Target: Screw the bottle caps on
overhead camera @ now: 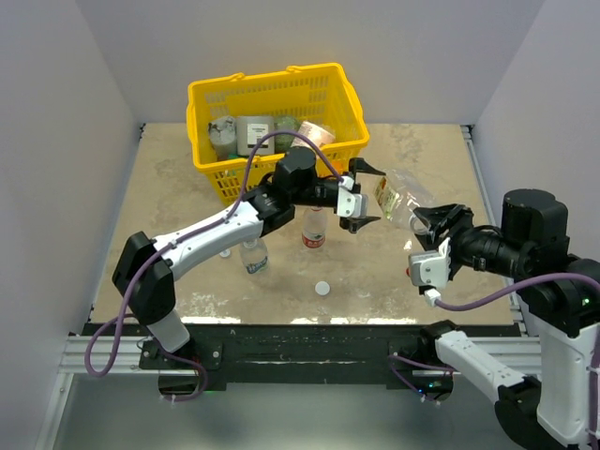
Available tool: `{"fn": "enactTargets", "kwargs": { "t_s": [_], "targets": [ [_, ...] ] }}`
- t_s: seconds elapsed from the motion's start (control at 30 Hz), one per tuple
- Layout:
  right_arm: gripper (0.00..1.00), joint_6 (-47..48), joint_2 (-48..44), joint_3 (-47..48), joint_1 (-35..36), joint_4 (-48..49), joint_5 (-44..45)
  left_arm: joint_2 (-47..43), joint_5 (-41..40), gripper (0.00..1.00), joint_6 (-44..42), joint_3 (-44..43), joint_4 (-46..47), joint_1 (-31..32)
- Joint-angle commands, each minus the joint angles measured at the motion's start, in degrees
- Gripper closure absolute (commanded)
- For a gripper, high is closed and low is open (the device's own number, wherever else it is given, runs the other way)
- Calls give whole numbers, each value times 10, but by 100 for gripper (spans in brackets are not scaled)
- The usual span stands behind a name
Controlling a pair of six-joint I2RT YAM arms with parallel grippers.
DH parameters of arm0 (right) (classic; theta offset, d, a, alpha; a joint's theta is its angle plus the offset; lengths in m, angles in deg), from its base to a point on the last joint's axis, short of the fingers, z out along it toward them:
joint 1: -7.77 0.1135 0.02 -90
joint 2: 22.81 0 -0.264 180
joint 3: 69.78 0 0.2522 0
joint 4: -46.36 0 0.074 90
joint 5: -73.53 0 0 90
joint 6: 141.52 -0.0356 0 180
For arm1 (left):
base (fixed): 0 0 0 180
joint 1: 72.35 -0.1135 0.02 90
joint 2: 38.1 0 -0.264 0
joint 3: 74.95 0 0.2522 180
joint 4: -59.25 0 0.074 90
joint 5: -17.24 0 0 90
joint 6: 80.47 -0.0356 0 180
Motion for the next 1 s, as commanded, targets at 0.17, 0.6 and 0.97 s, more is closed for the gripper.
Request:
{"fn": "enactTargets", "kwargs": {
  "t_s": [0.17,0.6,0.97],
  "targets": [
    [100,22,-19,-41,31,-23,-19,-16,-50,0,-17,72,152,15],
    [100,-2,-30,-60,66,-23,-30,-24,53,0,0,64,87,-18],
    [100,13,-9,-55,75,-22,-44,-3,117,0,-3,78,125,2]
  ]
}}
